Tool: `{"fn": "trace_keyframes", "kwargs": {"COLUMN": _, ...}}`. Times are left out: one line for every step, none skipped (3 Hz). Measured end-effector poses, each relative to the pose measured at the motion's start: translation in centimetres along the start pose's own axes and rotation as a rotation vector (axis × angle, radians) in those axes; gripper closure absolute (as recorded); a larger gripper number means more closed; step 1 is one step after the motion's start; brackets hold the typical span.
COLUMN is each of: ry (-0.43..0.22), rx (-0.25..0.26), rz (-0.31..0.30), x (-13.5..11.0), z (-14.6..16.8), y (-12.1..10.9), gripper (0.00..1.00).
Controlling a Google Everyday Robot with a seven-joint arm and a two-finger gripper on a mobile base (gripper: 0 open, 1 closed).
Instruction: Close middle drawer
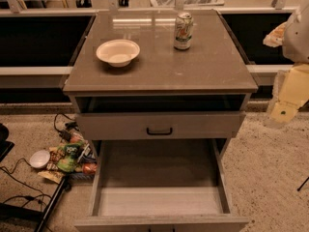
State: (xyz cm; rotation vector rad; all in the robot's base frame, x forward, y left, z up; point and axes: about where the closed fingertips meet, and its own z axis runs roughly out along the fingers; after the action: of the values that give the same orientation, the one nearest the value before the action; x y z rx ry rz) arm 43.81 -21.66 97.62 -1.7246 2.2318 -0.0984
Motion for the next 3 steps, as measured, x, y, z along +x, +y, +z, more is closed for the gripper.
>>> {"fn": "trace_keyframes", "kwargs": {"ry": -0.007, "rx": 0.007, "rz": 0.0, "x": 0.0, "z": -0.1, "y": 0.0, "gripper": 0.0}}
{"fn": "trace_keyframes", "kwargs": {"ry": -0.022, "rx": -0.007, "rz": 0.002, "x": 1.3, "z": 1.7, "y": 1.0, "gripper": 0.0}}
{"fn": "trace_keyframes", "kwargs": {"ry": -0.037, "rx": -0.009, "rz": -0.009, "x": 3.3, "z": 5.0, "y": 3.8, "gripper": 0.0}}
